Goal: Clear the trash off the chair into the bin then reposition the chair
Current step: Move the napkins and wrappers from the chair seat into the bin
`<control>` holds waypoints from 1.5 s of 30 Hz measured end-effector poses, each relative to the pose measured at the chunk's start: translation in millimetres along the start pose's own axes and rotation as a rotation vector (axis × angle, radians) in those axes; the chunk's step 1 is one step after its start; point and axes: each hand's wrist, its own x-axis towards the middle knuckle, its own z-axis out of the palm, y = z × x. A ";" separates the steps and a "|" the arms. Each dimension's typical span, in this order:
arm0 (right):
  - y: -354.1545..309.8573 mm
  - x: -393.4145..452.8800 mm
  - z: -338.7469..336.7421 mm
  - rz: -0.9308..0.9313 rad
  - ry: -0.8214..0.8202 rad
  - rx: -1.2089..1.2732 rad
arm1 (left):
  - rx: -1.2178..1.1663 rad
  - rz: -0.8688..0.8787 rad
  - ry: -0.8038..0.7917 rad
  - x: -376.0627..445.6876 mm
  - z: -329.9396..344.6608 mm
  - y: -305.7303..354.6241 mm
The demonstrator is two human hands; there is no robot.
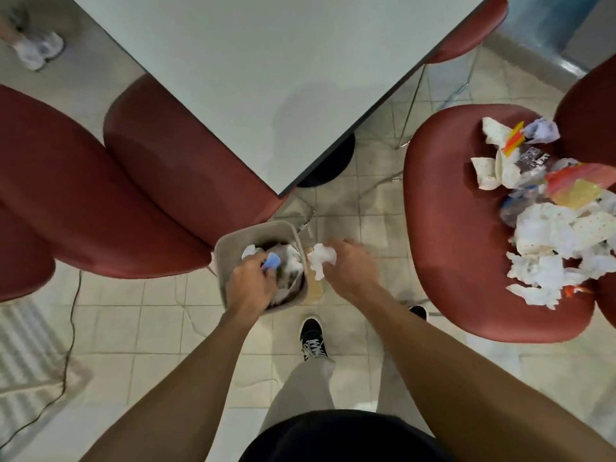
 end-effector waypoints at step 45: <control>304.5 -64.2 -126.8 0.531 0.165 0.316 | -0.024 0.527 -0.460 -23.9 168.1 290.5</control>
